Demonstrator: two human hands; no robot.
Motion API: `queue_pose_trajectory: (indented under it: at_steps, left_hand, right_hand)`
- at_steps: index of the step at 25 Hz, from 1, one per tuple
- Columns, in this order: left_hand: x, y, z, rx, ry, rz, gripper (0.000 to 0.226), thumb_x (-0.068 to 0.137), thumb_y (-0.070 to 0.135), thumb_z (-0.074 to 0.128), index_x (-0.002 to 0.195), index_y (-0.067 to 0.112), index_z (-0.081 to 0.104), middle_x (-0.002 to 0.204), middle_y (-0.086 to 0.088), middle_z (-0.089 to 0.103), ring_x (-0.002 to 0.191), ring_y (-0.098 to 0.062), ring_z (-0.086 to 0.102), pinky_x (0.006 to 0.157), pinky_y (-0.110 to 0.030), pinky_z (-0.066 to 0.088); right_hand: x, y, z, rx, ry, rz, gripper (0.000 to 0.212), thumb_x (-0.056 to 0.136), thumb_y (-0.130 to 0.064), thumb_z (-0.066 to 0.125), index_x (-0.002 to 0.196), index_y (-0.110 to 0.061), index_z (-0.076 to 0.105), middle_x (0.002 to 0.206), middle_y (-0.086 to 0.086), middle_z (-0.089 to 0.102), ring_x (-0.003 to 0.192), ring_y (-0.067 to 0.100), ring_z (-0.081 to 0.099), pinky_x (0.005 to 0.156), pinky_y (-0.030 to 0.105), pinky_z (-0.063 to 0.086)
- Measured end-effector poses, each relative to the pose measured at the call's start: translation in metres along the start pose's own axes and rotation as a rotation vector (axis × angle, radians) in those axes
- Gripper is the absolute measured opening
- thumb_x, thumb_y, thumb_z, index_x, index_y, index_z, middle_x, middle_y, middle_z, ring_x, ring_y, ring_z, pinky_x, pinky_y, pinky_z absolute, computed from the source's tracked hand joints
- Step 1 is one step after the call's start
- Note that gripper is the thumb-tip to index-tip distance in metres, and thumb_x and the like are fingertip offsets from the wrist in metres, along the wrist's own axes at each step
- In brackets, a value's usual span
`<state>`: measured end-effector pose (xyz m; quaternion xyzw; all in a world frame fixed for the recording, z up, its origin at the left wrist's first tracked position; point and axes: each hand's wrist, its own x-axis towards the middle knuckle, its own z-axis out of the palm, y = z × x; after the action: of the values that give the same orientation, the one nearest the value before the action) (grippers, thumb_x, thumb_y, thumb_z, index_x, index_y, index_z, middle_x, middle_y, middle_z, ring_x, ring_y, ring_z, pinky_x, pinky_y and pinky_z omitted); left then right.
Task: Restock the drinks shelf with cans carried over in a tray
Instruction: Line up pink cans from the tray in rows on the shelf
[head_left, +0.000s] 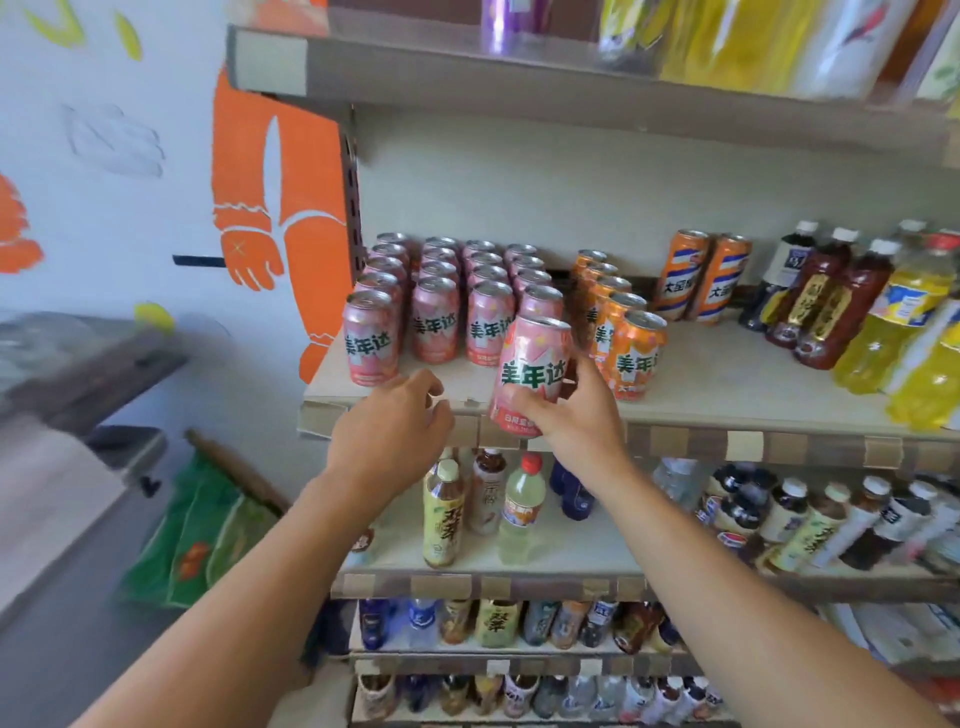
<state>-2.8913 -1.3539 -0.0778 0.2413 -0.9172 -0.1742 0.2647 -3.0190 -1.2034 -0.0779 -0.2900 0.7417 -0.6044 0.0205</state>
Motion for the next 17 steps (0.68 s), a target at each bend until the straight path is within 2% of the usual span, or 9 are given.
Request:
queue_pose_trajectory:
  at_steps: [2, 5, 8, 11, 17]
  left_hand:
    - [0.005, -0.012, -0.007, 0.005, 0.016, -0.030, 0.030, 0.092, 0.039, 0.045, 0.116, 0.026, 0.056, 0.108, 0.005, 0.065, 0.095, -0.023, 0.062, 0.077, -0.039, 0.052]
    - [0.011, -0.021, -0.014, 0.023, 0.031, -0.048, 0.028, 0.093, 0.039, 0.043, 0.115, 0.025, 0.056, 0.107, 0.007, 0.064, 0.095, -0.021, 0.061, 0.074, -0.035, 0.051]
    - [0.018, -0.029, -0.014, 0.041, 0.042, -0.068, 0.028, 0.094, 0.038, 0.042, 0.115, 0.025, 0.055, 0.108, 0.008, 0.062, 0.093, -0.019, 0.059, 0.069, -0.032, 0.048]
    - [0.025, -0.036, -0.010, 0.054, 0.051, -0.080, 0.026, 0.094, 0.038, 0.042, 0.114, 0.027, 0.056, 0.110, 0.010, 0.062, 0.093, -0.017, 0.060, 0.069, -0.032, 0.049]
    - [0.047, -0.045, -0.004, 0.070, 0.045, -0.081, 0.020, 0.094, 0.038, 0.042, 0.105, 0.028, 0.055, 0.100, 0.012, 0.061, 0.083, -0.015, 0.058, 0.065, -0.032, 0.051]
  right_hand:
    - [0.011, -0.008, 0.019, -0.024, -0.002, -0.034, 0.055, 0.070, -0.036, 0.085, 0.114, -0.031, 0.051, 0.101, -0.015, 0.066, 0.090, -0.002, 0.062, 0.080, 0.025, 0.053]
    - [0.027, -0.013, 0.040, -0.070, -0.016, -0.078, 0.055, 0.072, -0.036, 0.085, 0.112, -0.030, 0.047, 0.099, -0.017, 0.060, 0.088, -0.006, 0.058, 0.074, 0.016, 0.047]
    - [0.045, -0.009, 0.062, -0.132, -0.021, -0.125, 0.054, 0.071, -0.039, 0.085, 0.109, -0.028, 0.048, 0.096, -0.012, 0.059, 0.084, 0.000, 0.057, 0.075, 0.020, 0.049]
    - [0.065, -0.001, 0.081, -0.175, -0.033, -0.136, 0.056, 0.069, -0.039, 0.086, 0.109, -0.028, 0.047, 0.102, -0.005, 0.061, 0.087, 0.008, 0.060, 0.072, 0.018, 0.047]
    - [0.095, 0.018, 0.106, -0.246, -0.017, -0.099, 0.061, 0.063, -0.046, 0.085, 0.105, -0.019, 0.050, 0.100, 0.002, 0.059, 0.092, 0.020, 0.060, 0.078, 0.035, 0.050]
